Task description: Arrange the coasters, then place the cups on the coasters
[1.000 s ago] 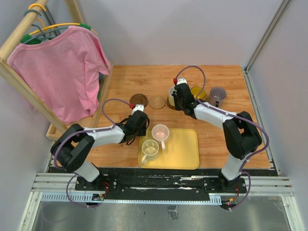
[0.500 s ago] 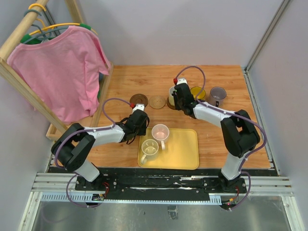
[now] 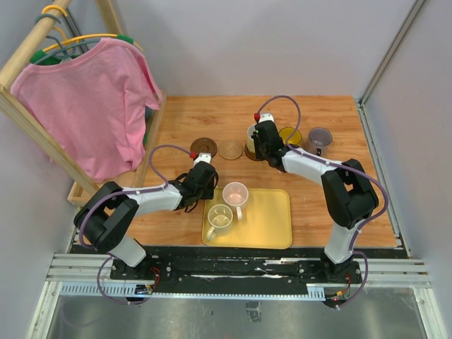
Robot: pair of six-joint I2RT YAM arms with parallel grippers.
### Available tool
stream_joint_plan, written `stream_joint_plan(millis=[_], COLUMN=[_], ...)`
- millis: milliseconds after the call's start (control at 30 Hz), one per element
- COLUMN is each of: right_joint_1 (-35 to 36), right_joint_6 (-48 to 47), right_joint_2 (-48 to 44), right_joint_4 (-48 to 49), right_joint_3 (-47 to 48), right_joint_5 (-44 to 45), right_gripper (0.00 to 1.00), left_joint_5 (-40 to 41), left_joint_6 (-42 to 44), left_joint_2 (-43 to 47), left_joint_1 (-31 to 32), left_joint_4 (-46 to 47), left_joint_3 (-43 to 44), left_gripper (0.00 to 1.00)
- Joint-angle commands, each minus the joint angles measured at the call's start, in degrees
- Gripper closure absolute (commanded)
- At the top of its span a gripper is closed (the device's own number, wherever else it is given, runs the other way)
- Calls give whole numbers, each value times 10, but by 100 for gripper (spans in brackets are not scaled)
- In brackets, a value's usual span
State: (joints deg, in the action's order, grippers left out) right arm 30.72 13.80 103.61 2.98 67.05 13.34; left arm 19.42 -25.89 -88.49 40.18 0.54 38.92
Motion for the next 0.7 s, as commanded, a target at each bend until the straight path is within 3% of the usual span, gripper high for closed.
stream_joint_plan(millis=[0, 133, 533, 667], right_joint_1=[-8, -8, -8, -8], right_joint_6=[16, 26, 38, 37], right_joint_2=[-7, -7, -17, -12], right_joint_4=[22, 4, 7, 1], right_joint_3=[20, 21, 5, 8], right_joint_5=[23, 27, 42, 36], right_gripper=[97, 90, 90, 81], left_joint_5=[-6, -7, -8, -9], left_joint_6=[7, 7, 8, 7], left_joint_2=[-7, -6, -1, 4], left_joint_1=[-7, -7, -7, -7], left_joint_4=[-45, -45, -45, -46], left_joint_3=[-22, -22, -24, -26], left_gripper=[55, 55, 56, 56])
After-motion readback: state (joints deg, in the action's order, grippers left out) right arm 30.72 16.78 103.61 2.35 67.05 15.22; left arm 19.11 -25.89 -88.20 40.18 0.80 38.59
